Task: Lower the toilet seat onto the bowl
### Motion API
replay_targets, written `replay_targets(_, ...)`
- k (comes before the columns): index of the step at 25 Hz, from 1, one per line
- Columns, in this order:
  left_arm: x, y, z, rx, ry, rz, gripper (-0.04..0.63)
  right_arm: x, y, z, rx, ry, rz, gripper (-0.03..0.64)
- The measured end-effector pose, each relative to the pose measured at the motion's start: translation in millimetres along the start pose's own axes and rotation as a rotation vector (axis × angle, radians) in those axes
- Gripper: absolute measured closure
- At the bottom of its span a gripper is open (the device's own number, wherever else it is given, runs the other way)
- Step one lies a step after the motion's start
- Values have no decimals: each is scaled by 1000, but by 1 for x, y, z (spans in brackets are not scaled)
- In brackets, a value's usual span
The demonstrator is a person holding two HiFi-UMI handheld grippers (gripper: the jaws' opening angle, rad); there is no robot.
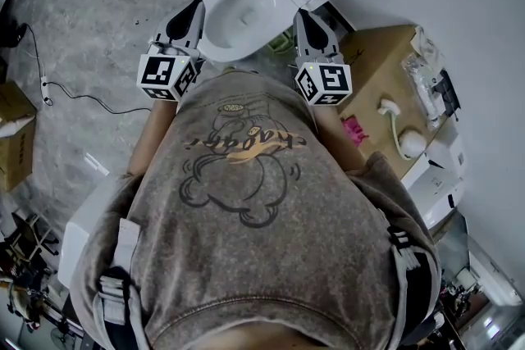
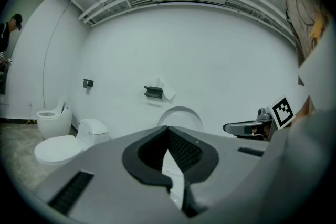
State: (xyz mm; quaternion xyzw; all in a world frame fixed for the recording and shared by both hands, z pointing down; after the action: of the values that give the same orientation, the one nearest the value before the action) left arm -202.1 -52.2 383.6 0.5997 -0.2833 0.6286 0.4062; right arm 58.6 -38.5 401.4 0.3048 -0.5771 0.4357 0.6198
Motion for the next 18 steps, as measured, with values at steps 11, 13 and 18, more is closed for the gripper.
replay_targets(11,2,2,0,-18,15,-10,586,1,3,7,-15,11,14,589)
replay_targets(13,3,2,0,-18,17,-11,586,2,4,8,-19,10,16,589)
replay_targets(18,4,2,1,-16,21,-15,586,2,3,8,-21,15,17,589)
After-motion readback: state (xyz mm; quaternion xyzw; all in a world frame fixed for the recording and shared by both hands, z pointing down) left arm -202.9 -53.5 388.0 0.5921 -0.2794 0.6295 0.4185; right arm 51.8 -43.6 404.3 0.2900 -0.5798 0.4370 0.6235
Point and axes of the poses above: the fingertips, and each gripper's own axes: z forward along the fingers, y to its left, x out of its underside, the point moved 6 cm from there along -z, backward along the fingers, and after that the axes turned 1 degree about -y, right-handed, at the moved point
